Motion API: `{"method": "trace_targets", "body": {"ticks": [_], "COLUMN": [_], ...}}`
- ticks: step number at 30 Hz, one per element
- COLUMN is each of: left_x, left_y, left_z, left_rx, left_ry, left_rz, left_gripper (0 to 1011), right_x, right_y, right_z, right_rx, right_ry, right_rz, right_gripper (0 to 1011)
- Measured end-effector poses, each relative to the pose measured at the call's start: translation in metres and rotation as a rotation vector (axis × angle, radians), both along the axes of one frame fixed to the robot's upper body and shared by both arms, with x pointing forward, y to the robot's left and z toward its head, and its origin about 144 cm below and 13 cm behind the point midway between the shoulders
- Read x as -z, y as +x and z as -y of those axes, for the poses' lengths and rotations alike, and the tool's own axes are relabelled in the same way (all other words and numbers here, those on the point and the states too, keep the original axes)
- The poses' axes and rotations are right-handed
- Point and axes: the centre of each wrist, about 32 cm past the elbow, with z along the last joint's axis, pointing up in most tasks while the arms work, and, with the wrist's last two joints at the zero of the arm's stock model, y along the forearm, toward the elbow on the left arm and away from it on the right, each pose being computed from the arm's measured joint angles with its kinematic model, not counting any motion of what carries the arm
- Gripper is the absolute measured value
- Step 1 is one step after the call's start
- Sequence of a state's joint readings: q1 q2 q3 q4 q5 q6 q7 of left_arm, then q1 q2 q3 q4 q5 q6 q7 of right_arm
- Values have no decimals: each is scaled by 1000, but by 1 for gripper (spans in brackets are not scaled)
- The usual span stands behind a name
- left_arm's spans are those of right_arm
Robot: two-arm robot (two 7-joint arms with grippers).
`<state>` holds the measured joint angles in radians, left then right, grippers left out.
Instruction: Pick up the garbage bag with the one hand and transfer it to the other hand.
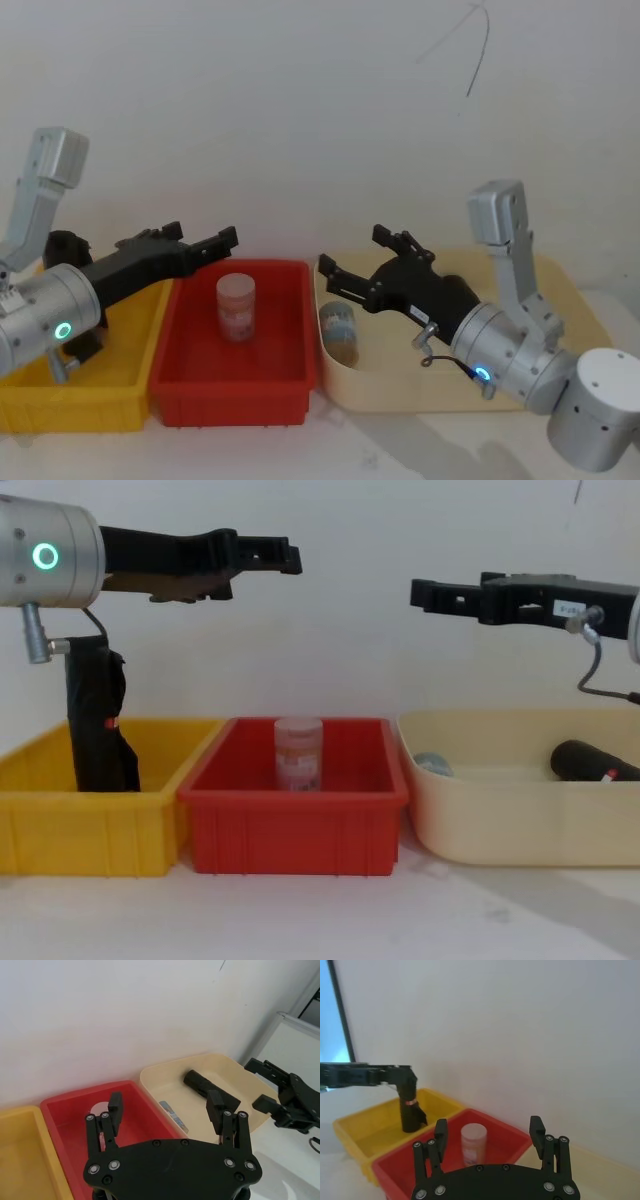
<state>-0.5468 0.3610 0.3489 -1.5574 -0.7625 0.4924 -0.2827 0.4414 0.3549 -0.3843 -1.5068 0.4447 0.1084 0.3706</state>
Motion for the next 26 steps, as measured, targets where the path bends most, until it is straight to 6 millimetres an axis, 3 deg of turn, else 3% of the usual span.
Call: {"method": "trace_targets", "body": {"ticks": [26], "left_x": [4], "left_y": [6], "left_z": [4], "left_rx": [38], "left_ry": [26], "left_rz": [27], "left_gripper": [1002], "right_x": [-3], "right_y": [-15], "right_z": [-17], "right_rx": [-55], "right_ry": [10], "right_rz": [47], "right_gripper": [1001]}}
